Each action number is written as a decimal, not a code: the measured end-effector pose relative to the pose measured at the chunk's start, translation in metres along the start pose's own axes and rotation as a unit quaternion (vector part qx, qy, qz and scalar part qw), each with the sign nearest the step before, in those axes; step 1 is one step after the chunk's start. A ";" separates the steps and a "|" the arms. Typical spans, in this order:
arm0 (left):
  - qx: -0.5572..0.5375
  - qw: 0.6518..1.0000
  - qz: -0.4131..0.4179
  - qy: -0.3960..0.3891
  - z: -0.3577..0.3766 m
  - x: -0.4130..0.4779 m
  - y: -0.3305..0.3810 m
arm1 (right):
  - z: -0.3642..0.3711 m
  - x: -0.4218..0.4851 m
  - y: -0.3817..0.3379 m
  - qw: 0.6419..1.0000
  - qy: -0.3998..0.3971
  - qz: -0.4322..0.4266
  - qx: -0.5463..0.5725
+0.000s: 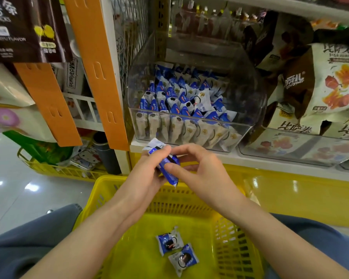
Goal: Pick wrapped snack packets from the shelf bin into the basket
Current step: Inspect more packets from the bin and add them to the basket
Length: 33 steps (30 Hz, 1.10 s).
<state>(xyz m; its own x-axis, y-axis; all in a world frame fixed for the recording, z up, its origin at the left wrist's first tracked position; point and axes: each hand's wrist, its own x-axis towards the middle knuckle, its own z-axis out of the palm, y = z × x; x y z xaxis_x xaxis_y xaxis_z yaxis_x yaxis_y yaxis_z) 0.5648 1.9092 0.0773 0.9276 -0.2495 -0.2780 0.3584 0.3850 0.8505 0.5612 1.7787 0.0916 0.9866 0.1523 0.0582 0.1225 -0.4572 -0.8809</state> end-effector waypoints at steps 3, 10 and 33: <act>0.085 0.996 0.017 0.033 0.002 -0.003 -0.002 | 0.001 -0.001 0.001 0.999 0.013 -0.028 -0.023; 0.230 0.968 0.087 0.051 -0.003 -0.003 -0.004 | -0.004 0.006 0.006 1.000 -0.020 -0.011 0.003; 0.092 0.988 0.049 0.114 0.000 -0.003 0.011 | 0.006 0.011 0.005 0.990 -0.026 0.081 0.116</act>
<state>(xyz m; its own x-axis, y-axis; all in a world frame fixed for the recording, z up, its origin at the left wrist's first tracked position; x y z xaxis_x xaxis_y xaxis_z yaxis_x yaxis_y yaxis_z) 0.5665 1.9144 0.0875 0.9641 -0.0040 -0.2656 0.2597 0.2244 0.9393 0.5723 1.7833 0.0847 0.9838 0.1399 -0.1120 -0.0715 -0.2666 -0.9612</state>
